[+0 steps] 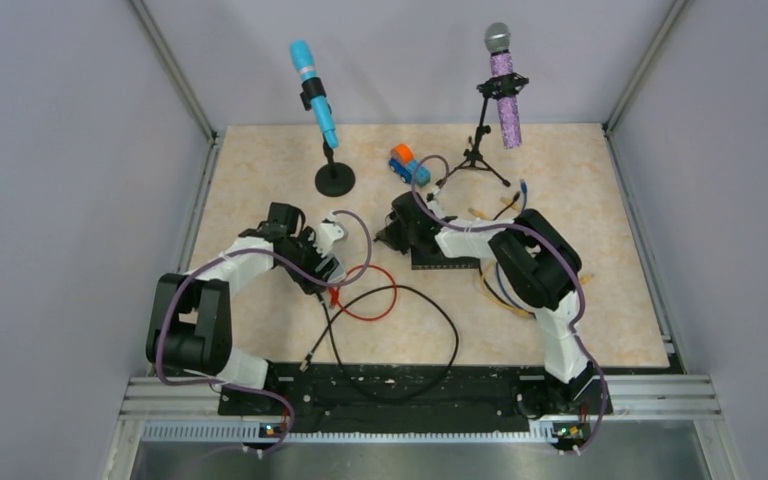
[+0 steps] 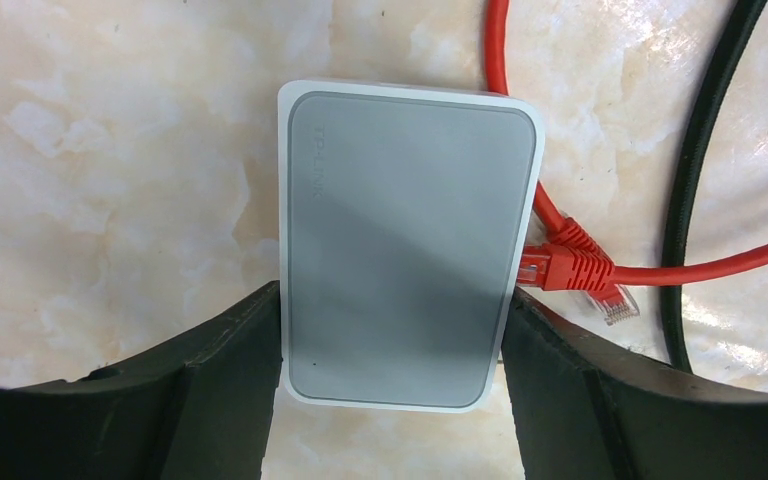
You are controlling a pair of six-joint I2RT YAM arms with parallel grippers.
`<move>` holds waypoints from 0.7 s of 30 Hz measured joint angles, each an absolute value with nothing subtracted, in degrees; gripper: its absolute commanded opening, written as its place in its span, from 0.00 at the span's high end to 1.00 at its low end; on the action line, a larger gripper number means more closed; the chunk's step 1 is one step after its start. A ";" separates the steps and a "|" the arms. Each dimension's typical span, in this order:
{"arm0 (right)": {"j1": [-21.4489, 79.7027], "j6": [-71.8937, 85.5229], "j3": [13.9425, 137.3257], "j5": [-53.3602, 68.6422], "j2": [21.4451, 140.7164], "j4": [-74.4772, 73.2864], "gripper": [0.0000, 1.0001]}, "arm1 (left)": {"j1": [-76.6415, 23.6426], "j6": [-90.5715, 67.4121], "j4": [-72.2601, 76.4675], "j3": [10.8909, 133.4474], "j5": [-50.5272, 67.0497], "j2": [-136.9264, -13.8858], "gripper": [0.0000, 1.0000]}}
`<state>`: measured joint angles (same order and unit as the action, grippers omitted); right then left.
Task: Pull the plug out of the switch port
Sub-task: Pull the connector from the switch port.
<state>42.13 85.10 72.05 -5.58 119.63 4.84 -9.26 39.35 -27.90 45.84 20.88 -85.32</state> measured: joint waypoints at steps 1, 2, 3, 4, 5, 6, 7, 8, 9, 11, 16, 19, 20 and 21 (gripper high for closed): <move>42.15 83.64 72.75 -5.80 119.63 3.79 0.86 | -9.23 39.33 -27.92 45.84 20.67 -84.99 0.40; 42.15 81.93 73.71 -5.93 119.63 2.52 0.84 | -9.19 39.33 -27.92 45.84 20.60 -84.68 0.25; 42.15 80.29 74.52 -5.89 119.63 1.50 0.79 | -9.15 39.31 -27.94 45.84 20.60 -84.33 0.04; 42.15 78.28 75.50 -5.72 119.63 0.54 0.70 | -9.15 39.29 -27.99 45.84 20.62 -84.05 0.02; 42.15 76.18 76.23 -5.34 119.63 0.01 0.57 | -9.13 39.29 -27.99 45.84 20.73 -83.81 0.01; 42.15 74.26 76.84 -4.80 119.63 -0.25 0.50 | -9.08 39.09 -28.03 45.84 20.97 -83.55 0.01; 42.15 72.07 77.21 -4.23 119.63 -0.19 0.32 | -9.08 39.05 -28.08 45.84 21.15 -83.40 0.01; 42.15 70.02 77.36 -3.62 119.63 0.08 0.30 | -9.08 39.05 -28.10 45.84 21.23 -83.31 0.01; 42.15 68.38 77.36 -3.03 119.63 0.43 0.29 | -9.08 39.03 -28.14 45.84 21.37 -83.29 0.01; 42.15 64.45 77.28 -1.76 119.02 2.11 0.30 | -9.08 39.00 -28.23 45.84 21.50 -83.29 0.01; 42.15 56.86 71.77 1.39 115.00 3.97 0.35 | -9.04 38.85 -28.34 45.87 22.22 -83.26 0.01; 42.15 53.82 69.45 4.23 112.66 4.34 0.39 | -8.62 38.39 -28.42 45.87 22.79 -82.70 0.01; 42.15 53.01 68.45 5.50 111.83 5.21 0.39 | -8.25 38.00 -28.49 45.87 22.98 -82.08 0.01; 42.15 52.60 67.81 6.37 111.33 5.58 0.39 | -7.73 37.52 -28.51 45.87 23.20 -81.21 0.01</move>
<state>42.15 52.60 67.81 6.37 111.33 5.58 -7.73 37.52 -28.51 45.87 23.20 -81.21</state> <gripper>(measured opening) 0.624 0.985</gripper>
